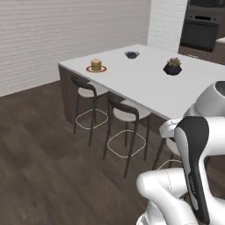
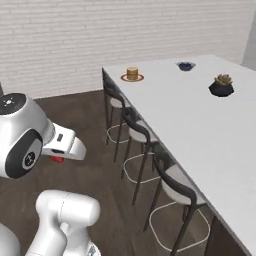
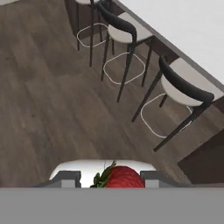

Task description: Take the strawberry from the fridge and place it on top of the pancake, located on the dining counter.

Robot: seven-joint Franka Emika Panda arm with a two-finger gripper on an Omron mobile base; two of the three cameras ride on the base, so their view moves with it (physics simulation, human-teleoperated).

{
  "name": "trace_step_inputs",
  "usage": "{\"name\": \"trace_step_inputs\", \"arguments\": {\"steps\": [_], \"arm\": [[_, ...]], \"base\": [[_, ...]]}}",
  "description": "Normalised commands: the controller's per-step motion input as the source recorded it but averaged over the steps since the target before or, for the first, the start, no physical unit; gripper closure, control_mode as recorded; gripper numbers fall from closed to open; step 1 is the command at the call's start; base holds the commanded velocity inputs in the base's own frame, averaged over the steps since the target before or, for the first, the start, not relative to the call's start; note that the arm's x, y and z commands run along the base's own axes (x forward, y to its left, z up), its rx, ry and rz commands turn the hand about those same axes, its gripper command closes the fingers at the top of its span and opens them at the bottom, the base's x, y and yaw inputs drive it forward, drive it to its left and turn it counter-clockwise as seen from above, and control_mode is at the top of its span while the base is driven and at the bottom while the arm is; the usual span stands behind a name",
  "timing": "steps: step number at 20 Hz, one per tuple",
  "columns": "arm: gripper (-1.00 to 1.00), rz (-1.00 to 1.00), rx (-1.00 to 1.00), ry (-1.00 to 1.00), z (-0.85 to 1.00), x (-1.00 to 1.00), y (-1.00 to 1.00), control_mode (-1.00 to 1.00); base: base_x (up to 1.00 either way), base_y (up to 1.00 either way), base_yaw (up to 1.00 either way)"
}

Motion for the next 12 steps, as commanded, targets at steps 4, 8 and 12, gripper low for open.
{"name": "trace_step_inputs", "arguments": {"steps": [4, 8, 12], "arm": [[1.0, 0.0, 0.0, 0.0, 0.0, 0.0, 0.0, 1.0], [1.0, 0.0, 0.0, 0.0, 0.0, 0.0, 0.0, 1.0], [1.0, 0.0, 0.0, 0.0, 0.0, 0.0, 0.0, 1.0]], "base": [[0.61, 0.9, -0.6], [0.56, 0.96, -0.57], [0.51, 0.99, -0.56]]}}
